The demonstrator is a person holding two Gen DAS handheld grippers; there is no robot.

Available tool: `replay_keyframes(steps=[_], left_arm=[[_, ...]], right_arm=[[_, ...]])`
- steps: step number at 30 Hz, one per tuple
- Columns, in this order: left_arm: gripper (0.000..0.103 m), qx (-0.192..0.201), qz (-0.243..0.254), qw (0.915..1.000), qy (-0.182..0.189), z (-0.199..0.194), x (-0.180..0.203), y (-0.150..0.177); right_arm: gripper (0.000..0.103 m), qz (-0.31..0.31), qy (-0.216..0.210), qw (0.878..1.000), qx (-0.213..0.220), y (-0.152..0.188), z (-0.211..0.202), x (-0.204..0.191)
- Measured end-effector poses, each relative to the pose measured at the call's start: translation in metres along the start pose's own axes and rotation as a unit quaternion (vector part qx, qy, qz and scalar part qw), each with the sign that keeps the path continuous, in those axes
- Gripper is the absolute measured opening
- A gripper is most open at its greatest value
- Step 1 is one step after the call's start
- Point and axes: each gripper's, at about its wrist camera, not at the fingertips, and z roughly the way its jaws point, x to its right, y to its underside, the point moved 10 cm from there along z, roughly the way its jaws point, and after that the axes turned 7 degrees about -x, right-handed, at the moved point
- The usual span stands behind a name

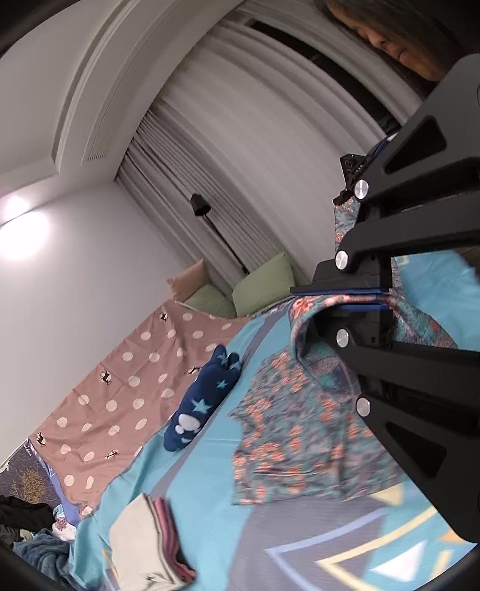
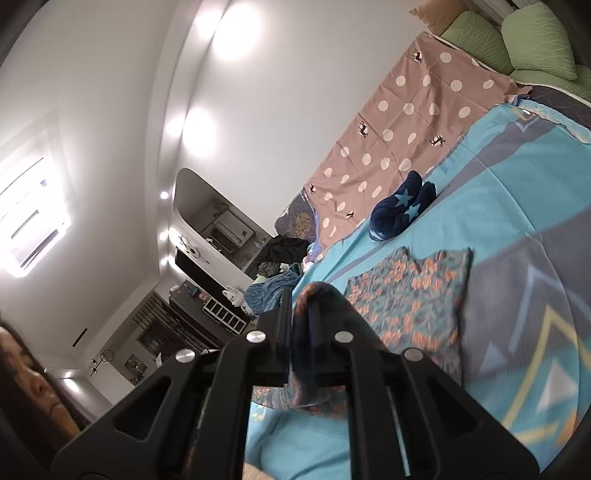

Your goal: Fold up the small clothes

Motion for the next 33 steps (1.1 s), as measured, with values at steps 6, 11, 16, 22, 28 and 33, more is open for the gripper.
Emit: replay_keyframes(steps=[6,11,16,22,28,33], left_arm=[[0.002,-0.003,-0.012,0.9993,-0.035,0.035,-0.037,-0.044],[0.002,-0.028,-0.031,0.9968,-0.068,0.079,-0.089,-0.081],[0.019,-0.072,-0.091,0.9833,-0.140,0.131,-0.185,-0.084],[0.020,-0.077,-0.133,0.9782,-0.140,0.135,-0.225,-0.070],[0.032,-0.085,-0.093,0.9822,-0.139,0.121,-0.196,-0.065],[0.035,-0.105,-0.073,0.9788,-0.160,0.111,-0.186,-0.049]], right_arm=[[0.009,0.022,0.016,0.999,-0.020,-0.048,0.062,0.041],[0.009,0.048,0.051,0.997,-0.035,-0.084,0.114,0.091],[0.025,0.096,0.115,0.985,-0.080,-0.084,0.170,0.168],[0.027,0.131,0.157,0.971,-0.125,-0.048,0.187,0.222],[0.027,0.112,0.159,0.973,-0.121,-0.050,0.180,0.208],[0.027,0.083,0.164,0.975,-0.122,-0.048,0.171,0.190]])
